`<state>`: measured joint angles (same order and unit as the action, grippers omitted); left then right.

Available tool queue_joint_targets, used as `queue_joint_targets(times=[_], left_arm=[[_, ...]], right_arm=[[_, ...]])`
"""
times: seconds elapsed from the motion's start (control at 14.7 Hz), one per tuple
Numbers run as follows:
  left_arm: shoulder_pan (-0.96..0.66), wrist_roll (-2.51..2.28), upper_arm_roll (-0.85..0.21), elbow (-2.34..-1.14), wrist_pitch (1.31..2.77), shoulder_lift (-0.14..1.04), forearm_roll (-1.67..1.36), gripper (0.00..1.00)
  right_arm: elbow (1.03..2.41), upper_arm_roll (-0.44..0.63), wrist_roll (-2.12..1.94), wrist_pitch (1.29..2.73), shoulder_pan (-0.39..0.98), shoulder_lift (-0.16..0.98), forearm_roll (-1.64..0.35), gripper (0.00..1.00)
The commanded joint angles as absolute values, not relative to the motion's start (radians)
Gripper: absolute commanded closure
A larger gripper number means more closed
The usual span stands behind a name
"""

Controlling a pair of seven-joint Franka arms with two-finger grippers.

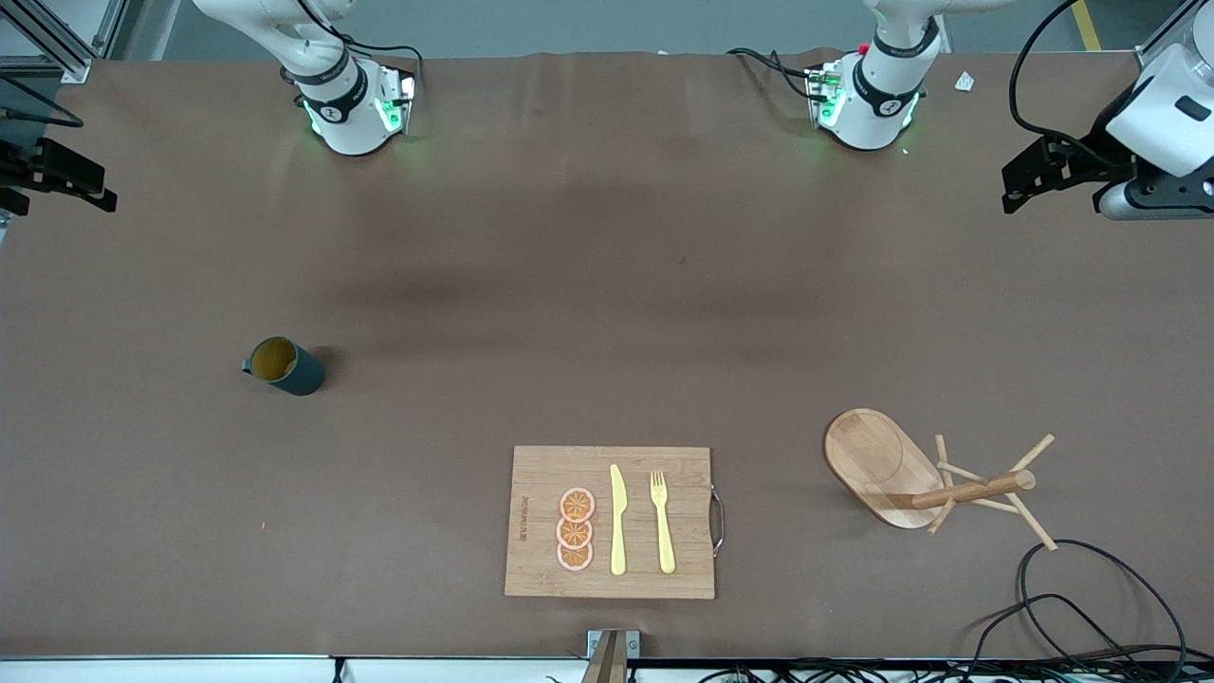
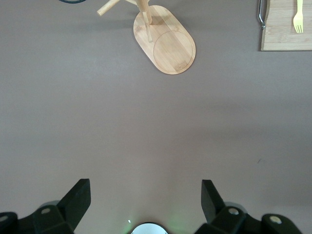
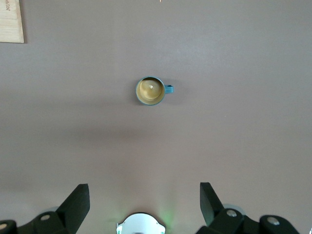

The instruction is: Transfer cup from left to right arm and place

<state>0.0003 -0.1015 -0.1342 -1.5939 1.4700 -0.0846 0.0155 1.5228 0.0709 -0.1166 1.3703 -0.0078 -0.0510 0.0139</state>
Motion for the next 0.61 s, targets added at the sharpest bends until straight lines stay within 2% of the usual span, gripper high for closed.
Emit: queue_joint_targets(times=[0.0, 0.27, 0.55], left_arm=[[0.002, -0.087, -0.133, -1.585, 1.463, -0.084, 0.009, 0.0], [-0.009, -0.094, -0.135, -1.523, 1.46, -0.043, 0.006, 0.0], [-0.014, -0.1, -0.137, -1.52, 1.456, -0.043, 0.008, 0.0]], right_arm=[[1.562, 0.066, -0.114, 1.394, -0.008, -0.086, 0.012, 0.0], [1.562, 0.066, -0.06, 1.387, -0.009, -0.09, 0.002, 0.0], [1.562, 0.066, -0.061, 1.394, -0.006, -0.089, -0.014, 0.0]])
